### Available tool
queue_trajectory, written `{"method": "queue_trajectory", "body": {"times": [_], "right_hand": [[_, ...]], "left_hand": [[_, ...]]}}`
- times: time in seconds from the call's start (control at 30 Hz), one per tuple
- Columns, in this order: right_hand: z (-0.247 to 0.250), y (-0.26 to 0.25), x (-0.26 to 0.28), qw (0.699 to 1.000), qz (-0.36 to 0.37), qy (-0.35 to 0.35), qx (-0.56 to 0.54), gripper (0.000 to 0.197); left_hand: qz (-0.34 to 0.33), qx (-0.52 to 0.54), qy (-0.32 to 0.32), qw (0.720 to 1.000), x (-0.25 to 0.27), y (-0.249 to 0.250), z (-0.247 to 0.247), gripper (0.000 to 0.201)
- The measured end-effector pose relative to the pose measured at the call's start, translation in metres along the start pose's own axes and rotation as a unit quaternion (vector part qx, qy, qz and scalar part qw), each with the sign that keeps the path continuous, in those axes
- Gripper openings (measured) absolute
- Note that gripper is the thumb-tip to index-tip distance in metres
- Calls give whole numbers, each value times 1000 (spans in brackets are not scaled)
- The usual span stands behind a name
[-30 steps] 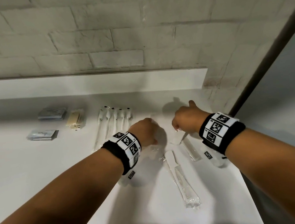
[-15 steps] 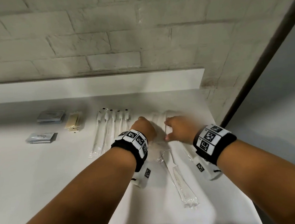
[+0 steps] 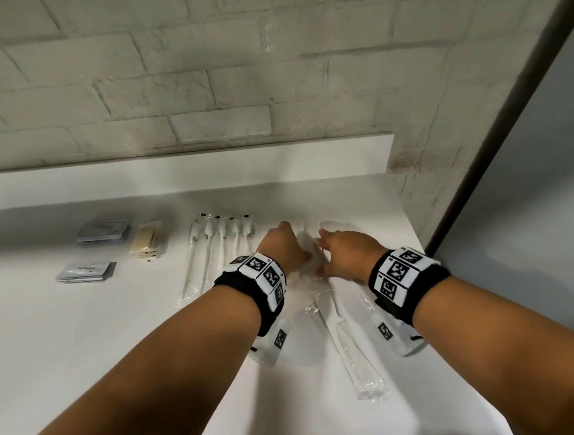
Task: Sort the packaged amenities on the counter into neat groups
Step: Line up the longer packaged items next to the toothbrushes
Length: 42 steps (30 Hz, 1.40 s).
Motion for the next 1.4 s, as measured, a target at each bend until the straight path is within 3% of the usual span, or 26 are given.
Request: {"method": "queue_trajectory", "body": {"times": [0.1, 0.23, 0.63, 0.7, 0.8, 1.0, 1.13, 1.3, 1.4], "right_hand": [[3, 3, 4, 1000, 5, -11, 26, 74], [4, 3, 4, 999, 6, -28, 28, 77], [4, -2, 2, 998, 12, -50, 48, 78], [10, 4, 6, 999, 7, -14, -37, 77], [39, 24, 13, 983, -55, 114, -134, 59], [14, 34, 24, 992, -125, 0, 14, 50], [17, 35, 19, 994, -86, 21, 58, 25], [14, 42, 16, 996, 66, 42, 40, 32], [30, 45, 19, 991, 53, 113, -51, 34]], "left_hand": [[-83, -59, 33, 994, 1, -2, 6, 39], [-183, -181, -70, 964, 10, -5, -2, 57], [-159, -148, -73, 974, 9, -9, -6, 60], [-159, -142, -65, 975, 7, -11, -8, 60], [-155, -152, -56, 975, 6, -9, -11, 61], [-148, -140, -77, 976, 6, 13, -14, 58], [-144, -151, -70, 976, 1, 17, -16, 48], [-144, -149, -87, 975, 1, 17, -17, 42], [-154, -135, -73, 976, 3, 16, -19, 56]]}}
Point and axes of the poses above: each hand's wrist, its own x-axis away from the middle knuckle, its own z-axis out of the back of the hand, y = z × x, the point moved 5 cm from there along -x, towards the middle knuckle, and after that the axes turned 12 degrees about -x, right-handed, at the moved point
